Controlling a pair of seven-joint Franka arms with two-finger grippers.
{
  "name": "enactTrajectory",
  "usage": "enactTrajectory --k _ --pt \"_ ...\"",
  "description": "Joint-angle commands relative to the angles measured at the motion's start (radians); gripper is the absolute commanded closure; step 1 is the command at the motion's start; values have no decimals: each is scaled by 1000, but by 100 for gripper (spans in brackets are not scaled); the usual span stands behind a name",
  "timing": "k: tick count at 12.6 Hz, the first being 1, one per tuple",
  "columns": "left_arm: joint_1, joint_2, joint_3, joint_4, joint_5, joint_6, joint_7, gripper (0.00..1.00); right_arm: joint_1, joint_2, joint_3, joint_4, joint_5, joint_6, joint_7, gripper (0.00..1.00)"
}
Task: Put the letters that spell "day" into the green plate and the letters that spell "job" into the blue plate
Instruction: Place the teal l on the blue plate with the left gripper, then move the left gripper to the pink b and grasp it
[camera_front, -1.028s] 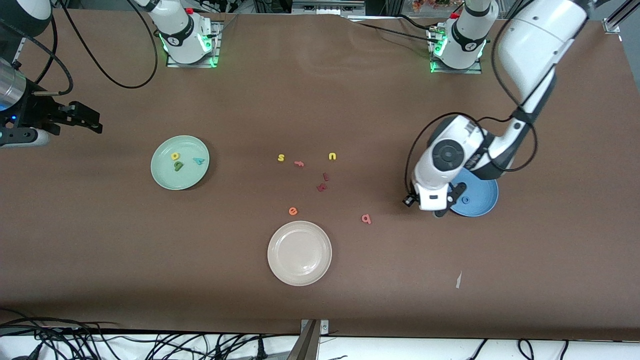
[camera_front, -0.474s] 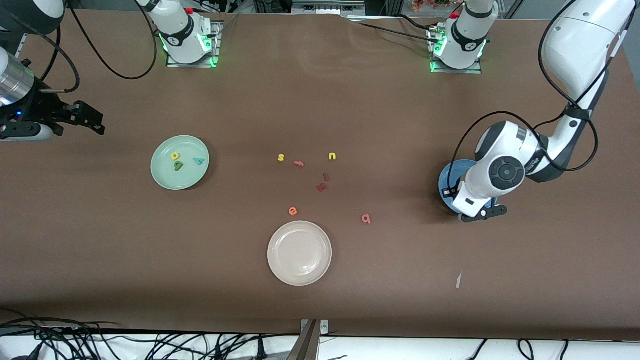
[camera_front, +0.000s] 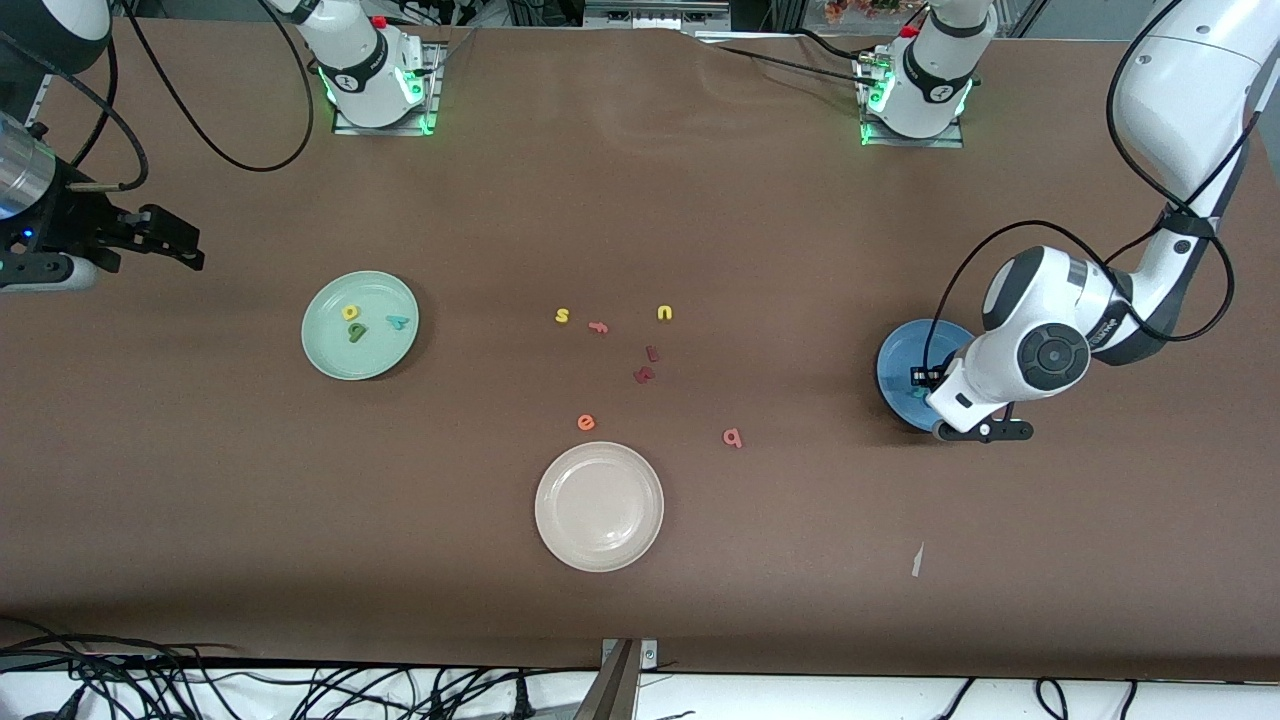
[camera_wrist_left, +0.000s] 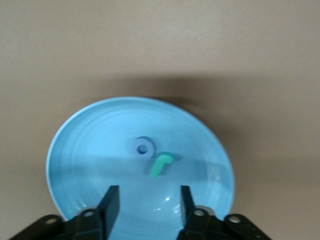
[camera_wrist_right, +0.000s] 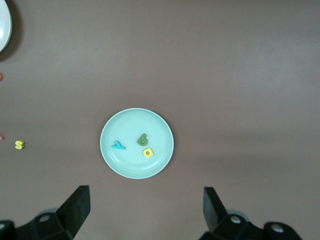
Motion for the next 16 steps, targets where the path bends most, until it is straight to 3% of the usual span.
enactTrajectory --k 1,7,9,13,16 --pt "-95 29 -1 105 -86 -15 21 0 12 1 -8 29 -17 -44 5 0" --pt "-338 239 19 385 -91 11 -13 0 14 7 -5 28 -20 -31 8 0" --pt "-430 305 74 473 -88 46 -75 0 12 12 -6 22 -16 1 17 0" --pt "-619 377 235 568 -94 120 -266 0 12 9 -6 18 -9 9 17 0" --pt "-640 388 240 579 -94 121 -367 3 12 9 -6 17 -8 7 17 0"
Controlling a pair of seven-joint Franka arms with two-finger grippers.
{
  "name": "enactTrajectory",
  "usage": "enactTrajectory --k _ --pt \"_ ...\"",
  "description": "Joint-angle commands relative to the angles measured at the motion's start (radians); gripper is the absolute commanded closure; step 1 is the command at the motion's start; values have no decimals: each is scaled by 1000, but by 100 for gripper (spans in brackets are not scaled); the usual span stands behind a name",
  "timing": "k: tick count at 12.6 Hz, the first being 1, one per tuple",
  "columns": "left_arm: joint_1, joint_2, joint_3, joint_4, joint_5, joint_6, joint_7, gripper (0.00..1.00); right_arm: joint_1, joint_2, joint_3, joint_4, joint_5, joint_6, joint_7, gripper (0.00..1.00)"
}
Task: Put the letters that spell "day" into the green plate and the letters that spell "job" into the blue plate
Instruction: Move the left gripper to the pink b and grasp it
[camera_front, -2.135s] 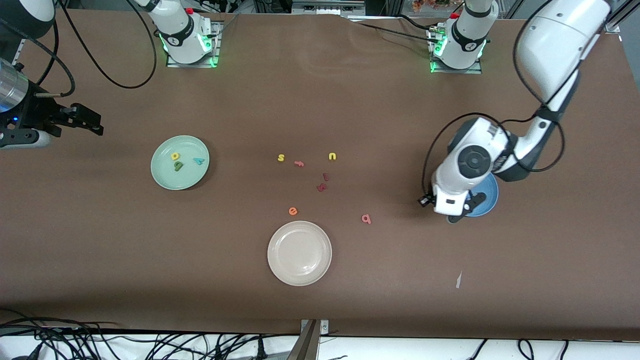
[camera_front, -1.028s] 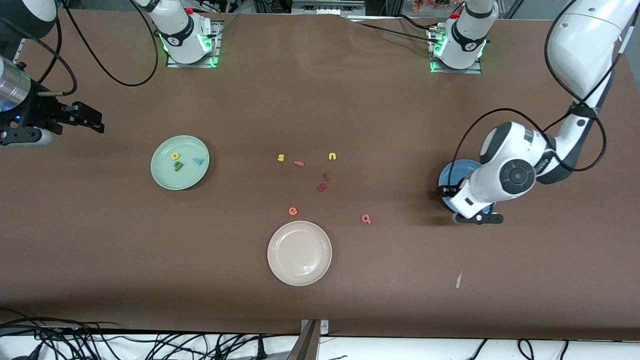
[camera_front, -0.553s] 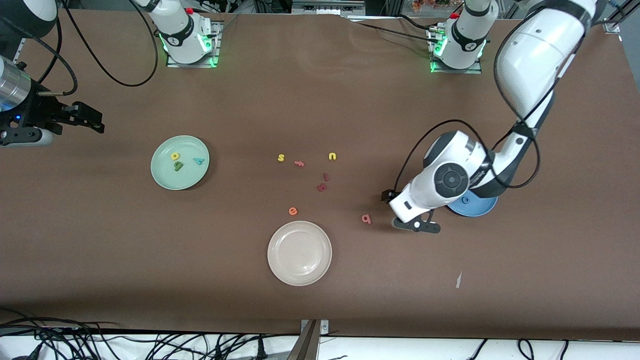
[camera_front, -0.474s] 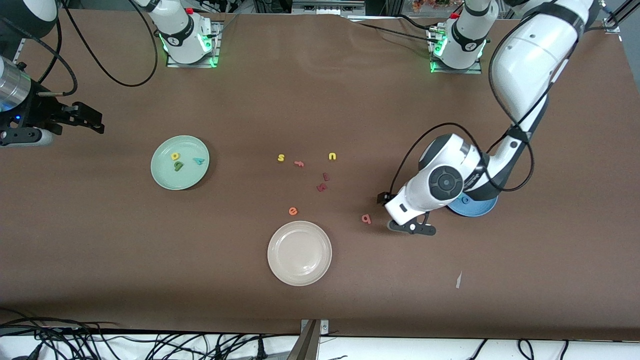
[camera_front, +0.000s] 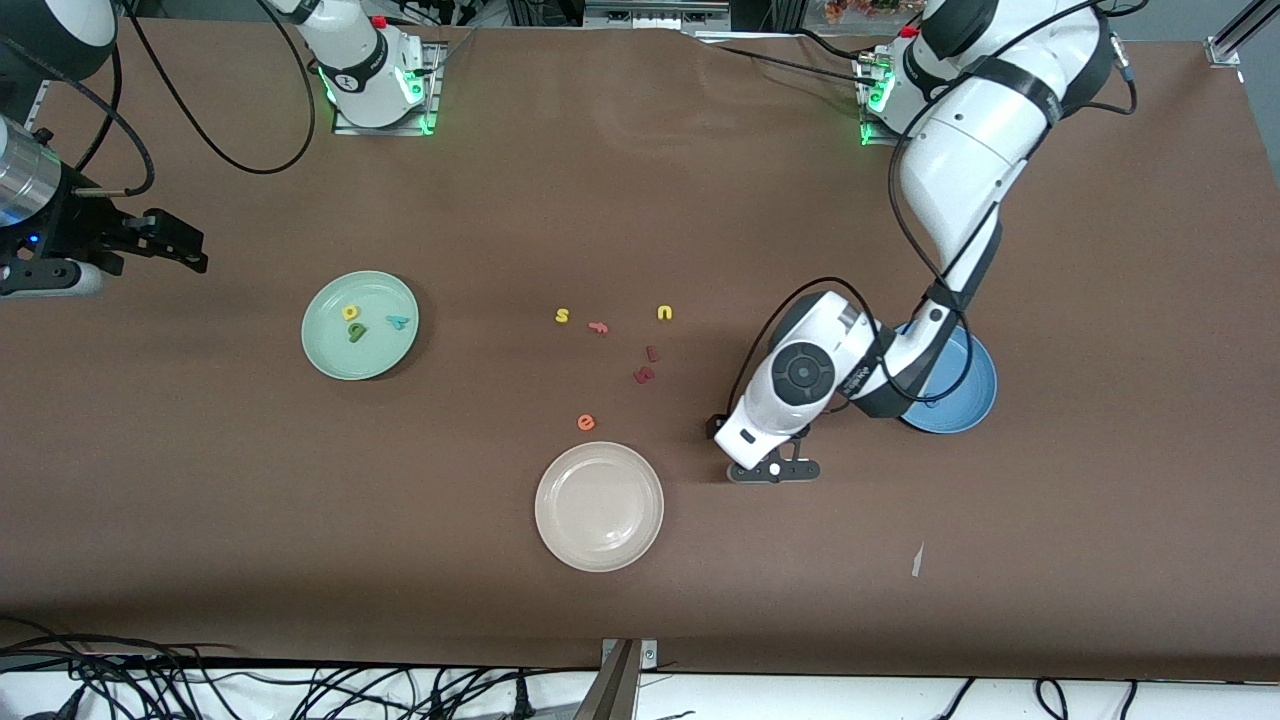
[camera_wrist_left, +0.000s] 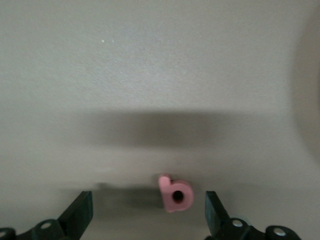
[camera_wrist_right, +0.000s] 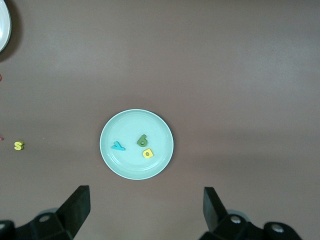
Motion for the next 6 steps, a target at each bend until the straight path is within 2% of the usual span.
enactTrajectory --k 1,6 --pt "-25 15 16 43 -12 -11 -69 5 7 1 -5 8 -3 -2 12 0" --pt "-58 26 40 37 -6 32 -153 30 7 -1 -5 8 0 -3 12 0"
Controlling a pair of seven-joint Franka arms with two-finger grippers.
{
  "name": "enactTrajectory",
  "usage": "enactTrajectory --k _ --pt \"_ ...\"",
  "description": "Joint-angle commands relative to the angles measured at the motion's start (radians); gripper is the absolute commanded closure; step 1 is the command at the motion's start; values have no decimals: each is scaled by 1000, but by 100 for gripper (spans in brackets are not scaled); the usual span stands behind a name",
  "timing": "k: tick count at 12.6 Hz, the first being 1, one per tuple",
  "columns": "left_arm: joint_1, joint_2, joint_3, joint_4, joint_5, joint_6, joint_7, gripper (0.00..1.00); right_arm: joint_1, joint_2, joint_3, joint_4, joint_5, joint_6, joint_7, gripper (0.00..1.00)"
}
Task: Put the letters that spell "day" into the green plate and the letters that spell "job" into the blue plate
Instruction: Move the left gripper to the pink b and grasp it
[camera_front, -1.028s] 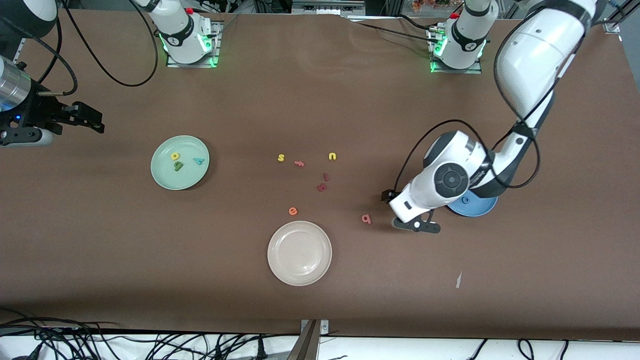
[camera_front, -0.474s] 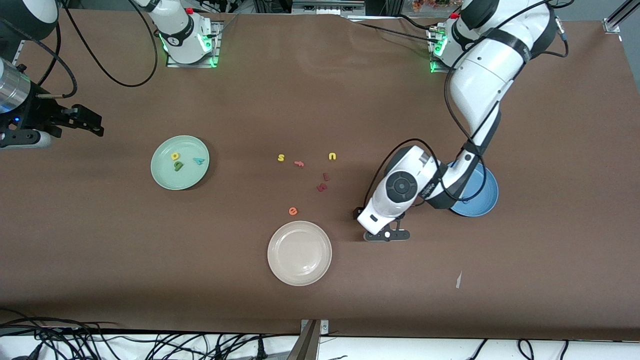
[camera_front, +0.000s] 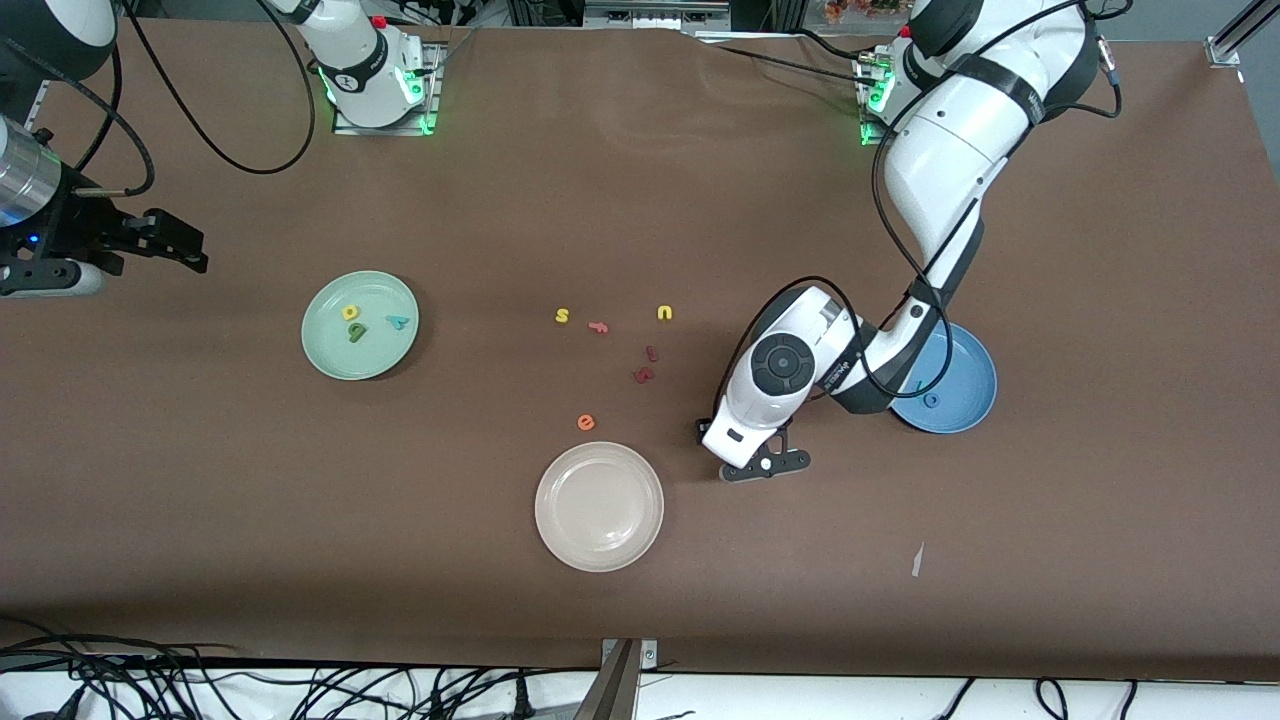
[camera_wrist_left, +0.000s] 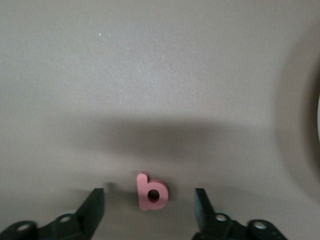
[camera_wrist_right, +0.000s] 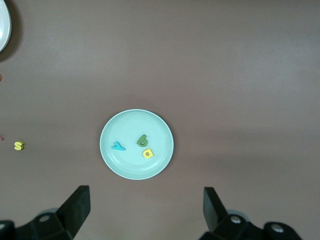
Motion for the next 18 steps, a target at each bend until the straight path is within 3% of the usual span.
enactTrajectory --k 1,8,10,15,18 --pt "-31 19 33 30 -6 9 -20 32 7 -1 -5 8 0 -5 12 0" --pt "-37 24 44 33 -8 9 -27 60 9 -2 -5 8 1 -9 12 0" --pt "-42 24 51 33 -6 10 -29 61 7 -2 -5 8 1 -11 12 0" --pt "-51 21 62 33 -6 12 -58 94 7 -4 -5 8 1 -12 12 0" --pt "-5 -48 60 20 0 -19 -31 100 7 -4 -5 8 1 -14 12 0"
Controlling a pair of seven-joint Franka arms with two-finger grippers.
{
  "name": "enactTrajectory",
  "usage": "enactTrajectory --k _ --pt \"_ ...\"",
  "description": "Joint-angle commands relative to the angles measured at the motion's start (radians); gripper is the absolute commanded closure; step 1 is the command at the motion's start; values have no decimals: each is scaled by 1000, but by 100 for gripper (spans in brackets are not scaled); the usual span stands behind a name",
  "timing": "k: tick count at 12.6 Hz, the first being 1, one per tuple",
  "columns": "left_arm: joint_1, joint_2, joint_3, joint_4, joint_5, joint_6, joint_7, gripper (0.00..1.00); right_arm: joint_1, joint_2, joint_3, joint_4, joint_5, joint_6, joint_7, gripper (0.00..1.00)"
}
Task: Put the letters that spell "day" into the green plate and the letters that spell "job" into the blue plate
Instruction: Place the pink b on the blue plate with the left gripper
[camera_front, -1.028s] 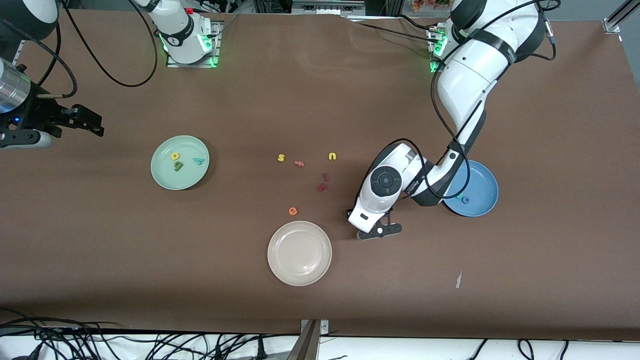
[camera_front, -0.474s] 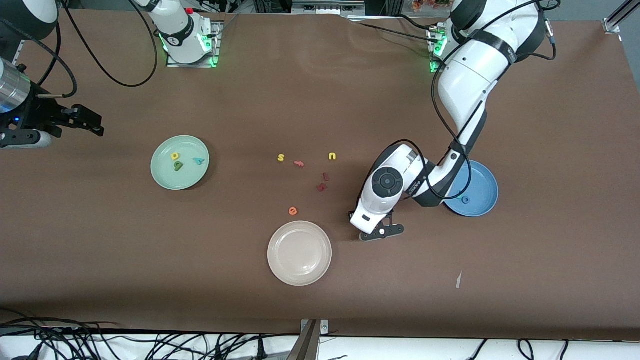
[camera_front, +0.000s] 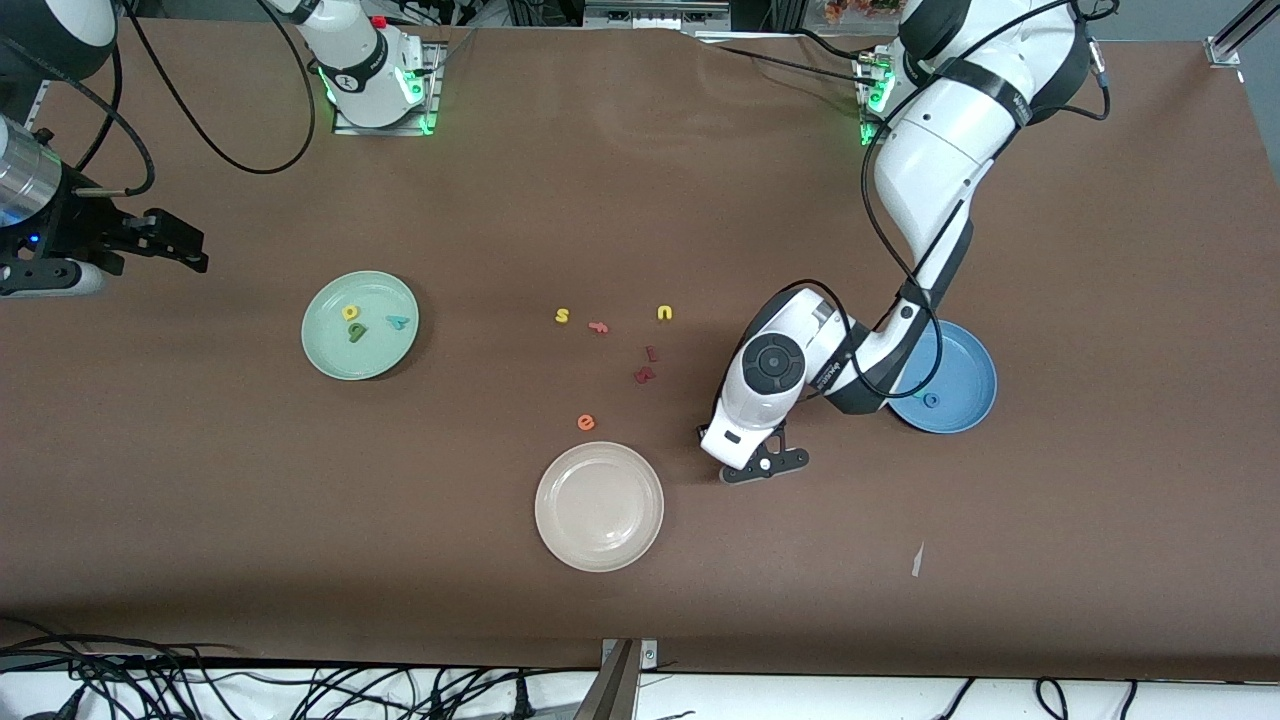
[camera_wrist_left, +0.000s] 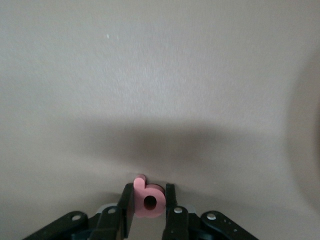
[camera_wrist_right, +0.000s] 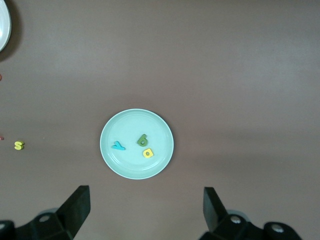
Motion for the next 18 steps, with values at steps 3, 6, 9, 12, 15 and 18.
enactTrajectory --k 3,6,9,12,15,18 --pt "103 -128 0 -59 -17 -119 158 100 7 -4 -5 8 1 -13 11 0" --pt "216 -232 -32 -215 -16 -115 289 100 7 -4 -5 8 1 -13 11 0" --pt "356 -369 -66 -463 -8 9 429 100 7 -5 -5 8 1 -13 11 0" --pt "434 -435 -66 -608 0 103 530 100 7 -4 -5 8 1 -13 11 0" --pt "497 -483 -65 -686 1 108 627 100 9 -5 -4 8 1 -13 11 0" --pt "550 -524 -66 -719 0 88 717 56 9 -5 -4 8 1 -13 11 0"
